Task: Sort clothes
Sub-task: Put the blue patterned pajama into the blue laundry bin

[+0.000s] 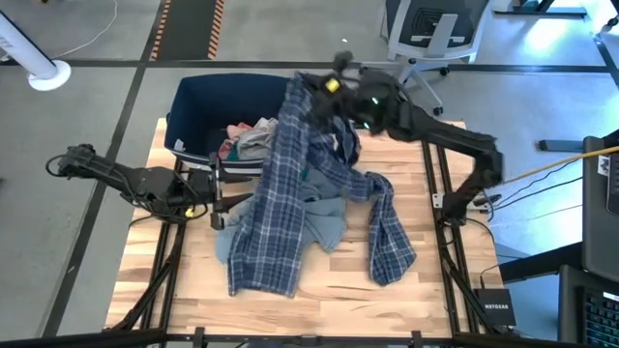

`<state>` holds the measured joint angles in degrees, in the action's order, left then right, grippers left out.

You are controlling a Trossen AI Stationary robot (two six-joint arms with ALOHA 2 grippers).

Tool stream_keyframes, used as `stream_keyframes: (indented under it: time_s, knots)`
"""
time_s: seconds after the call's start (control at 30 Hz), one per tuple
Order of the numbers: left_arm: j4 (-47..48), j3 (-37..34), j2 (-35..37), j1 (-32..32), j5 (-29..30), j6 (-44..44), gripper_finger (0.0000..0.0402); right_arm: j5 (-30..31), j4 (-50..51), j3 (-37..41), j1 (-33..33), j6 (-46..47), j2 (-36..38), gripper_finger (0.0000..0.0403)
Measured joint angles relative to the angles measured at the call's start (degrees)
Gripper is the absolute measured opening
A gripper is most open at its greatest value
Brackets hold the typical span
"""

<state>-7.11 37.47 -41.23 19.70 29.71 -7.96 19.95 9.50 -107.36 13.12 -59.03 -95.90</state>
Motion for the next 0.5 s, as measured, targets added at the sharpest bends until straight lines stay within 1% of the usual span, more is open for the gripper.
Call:
stream_keyframes:
  time_s: [0.2,0.23,0.27,0.33,0.43,0.5]
  knots:
    - [0.66,0.00,-0.22,0.93,0.03,0.47,0.0169,-6.77,4.98,-27.79,2.99,3.09,-15.74,0.0010]
    - [0.68,0.00,-0.22,1.12,0.03,0.38,0.0169,-8.20,1.35,-27.58,3.42,3.71,-16.70,0.0010]
    - [0.60,0.00,-0.20,1.33,0.03,0.19,0.0169,-9.90,-5.82,-24.38,3.79,4.66,-16.41,0.0010]
    - [0.27,0.00,-0.17,1.46,0.03,-0.01,0.0169,-12.03,-11.11,-21.03,4.88,6.42,-16.46,0.0010]
    - [0.50,-0.02,-0.41,1.49,0.03,0.01,0.0169,-13.79,-11.54,-20.08,6.58,8.19,-17.77,0.0010]
    - [0.62,-0.04,-0.60,1.51,0.01,0.01,0.0169,-13.91,-8.95,-20.08,7.72,9.34,-18.89,0.0010]
